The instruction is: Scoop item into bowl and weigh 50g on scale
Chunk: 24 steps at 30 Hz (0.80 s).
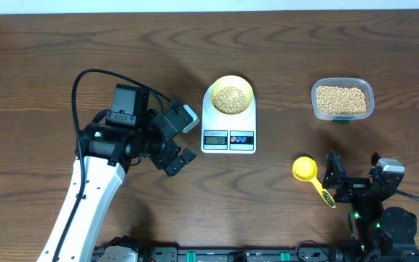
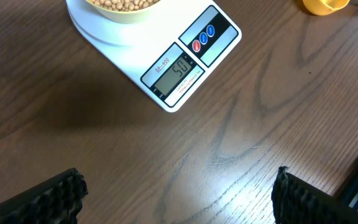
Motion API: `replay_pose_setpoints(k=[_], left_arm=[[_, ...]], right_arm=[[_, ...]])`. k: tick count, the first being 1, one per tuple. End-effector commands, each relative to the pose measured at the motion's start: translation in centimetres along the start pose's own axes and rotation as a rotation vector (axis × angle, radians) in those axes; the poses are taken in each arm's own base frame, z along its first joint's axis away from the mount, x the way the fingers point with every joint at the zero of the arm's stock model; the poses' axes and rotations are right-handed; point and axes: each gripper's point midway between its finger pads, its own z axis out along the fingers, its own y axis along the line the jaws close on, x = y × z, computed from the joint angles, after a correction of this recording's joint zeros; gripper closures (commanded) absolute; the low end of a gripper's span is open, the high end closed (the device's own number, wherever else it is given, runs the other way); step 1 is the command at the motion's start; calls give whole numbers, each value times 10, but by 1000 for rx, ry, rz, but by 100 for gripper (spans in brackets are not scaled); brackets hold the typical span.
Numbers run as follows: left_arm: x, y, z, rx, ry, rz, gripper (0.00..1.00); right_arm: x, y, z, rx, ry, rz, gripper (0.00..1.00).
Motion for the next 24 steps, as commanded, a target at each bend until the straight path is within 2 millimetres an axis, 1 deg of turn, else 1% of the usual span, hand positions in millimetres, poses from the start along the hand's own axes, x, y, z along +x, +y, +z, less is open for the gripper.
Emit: replay_pose_setpoints(k=[1, 5, 9, 15, 19, 24], left_arm=[[-5, 2, -5, -12, -16, 20, 2], [-5, 2, -5, -12, -16, 20, 2], [-5, 2, -5, -12, -16, 20, 2], [-5, 2, -5, -12, -16, 20, 2], [-5, 2, -5, -12, -16, 20, 2], [-5, 2, -5, -12, -16, 20, 2]], right_arm=[[3, -2, 0, 8, 2, -7, 1], [5, -2, 0, 10, 10, -7, 1], [14, -4, 0, 17, 47, -7, 1], [19, -6, 1, 22, 62, -15, 1], [29, -8, 7, 25, 73, -14, 1], [36, -10, 20, 15, 26, -15, 1]])
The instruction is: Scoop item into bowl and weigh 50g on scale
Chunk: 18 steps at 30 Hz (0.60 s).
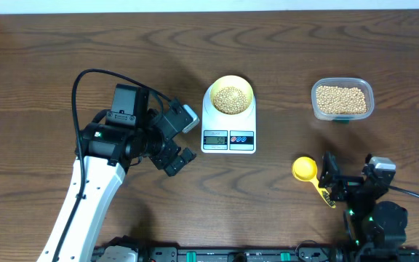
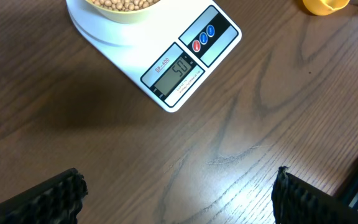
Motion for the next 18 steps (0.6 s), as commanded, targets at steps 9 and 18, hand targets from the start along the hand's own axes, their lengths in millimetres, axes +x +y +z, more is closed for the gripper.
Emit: replay_pose_setpoints(k=[9, 18], left_arm=[[-5, 2, -5, -12, -16, 20, 2], [-5, 2, -5, -12, -16, 20, 2]], right_arm=[[5, -5, 13, 7, -60, -18, 1], [0, -7, 13, 13, -89, -16, 1]])
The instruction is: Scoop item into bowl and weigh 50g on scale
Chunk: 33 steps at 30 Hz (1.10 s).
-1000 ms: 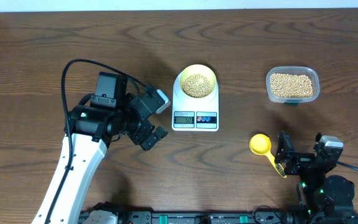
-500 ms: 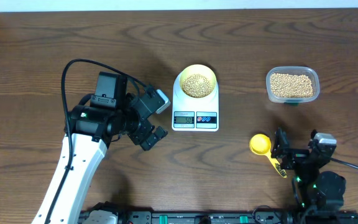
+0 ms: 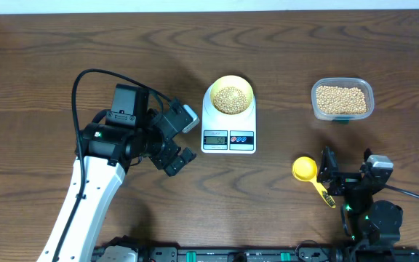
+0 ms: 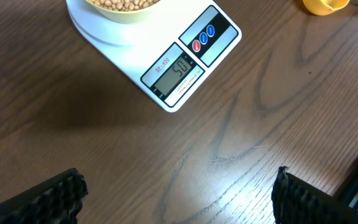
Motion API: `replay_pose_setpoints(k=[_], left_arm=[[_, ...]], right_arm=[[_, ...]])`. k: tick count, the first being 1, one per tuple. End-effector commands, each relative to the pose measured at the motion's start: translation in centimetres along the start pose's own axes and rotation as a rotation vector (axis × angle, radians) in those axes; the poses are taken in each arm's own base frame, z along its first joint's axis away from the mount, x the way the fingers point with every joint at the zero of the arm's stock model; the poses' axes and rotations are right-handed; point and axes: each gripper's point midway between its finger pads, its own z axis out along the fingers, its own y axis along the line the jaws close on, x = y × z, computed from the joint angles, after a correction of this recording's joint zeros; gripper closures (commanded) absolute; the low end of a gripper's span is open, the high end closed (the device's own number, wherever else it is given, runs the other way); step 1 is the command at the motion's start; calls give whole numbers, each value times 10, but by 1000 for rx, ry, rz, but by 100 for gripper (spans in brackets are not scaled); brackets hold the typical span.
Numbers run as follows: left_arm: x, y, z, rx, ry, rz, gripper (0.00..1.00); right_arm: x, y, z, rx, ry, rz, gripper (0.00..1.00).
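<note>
A yellow bowl of tan beans sits on the white scale; in the left wrist view the scale's display reads about 50. The yellow scoop lies on the table below the clear tub of beans. My left gripper hovers open left of the scale, its fingertips wide apart over bare wood. My right gripper sits low at the front right, just right of the scoop's handle, holding nothing; its jaws stand apart.
The wooden table stretches around. The left arm's black cable loops over the left side. The right arm's base stands at the front edge.
The right arm has drawn a little further back and left toward its base. The left arm, scale, bowl and scoop are unchanged.
The bowl stood on the scale reading about 50 and the scoop lay on the table throughout. The left gripper stayed open beside the scale. The right arm has settled lower near the front edge step by step.
</note>
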Motion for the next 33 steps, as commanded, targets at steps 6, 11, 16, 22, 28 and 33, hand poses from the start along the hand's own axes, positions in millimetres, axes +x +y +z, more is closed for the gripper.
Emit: replay_pose_setpoints(k=[6, 11, 16, 22, 28, 33], left_arm=[[-5, 2, -5, -12, -17, 20, 2], [-5, 2, -5, -12, -17, 20, 2], [-5, 2, -5, -12, -17, 20, 2], [-5, 2, -5, -12, -17, 20, 2], [-5, 2, -5, -12, -17, 20, 2], [-5, 2, -5, -12, -17, 20, 2]], right_arm=[[1, -5, 1, 22, -8, -104, 1], [1, -5, 1, 23, -7, -180, 1], [1, -4, 1, 15, -6, -186, 1], [1, -5, 1, 23, -8, -185, 1], [1, -5, 1, 22, -8, -185, 1], [1, -5, 1, 22, -8, -185, 1]])
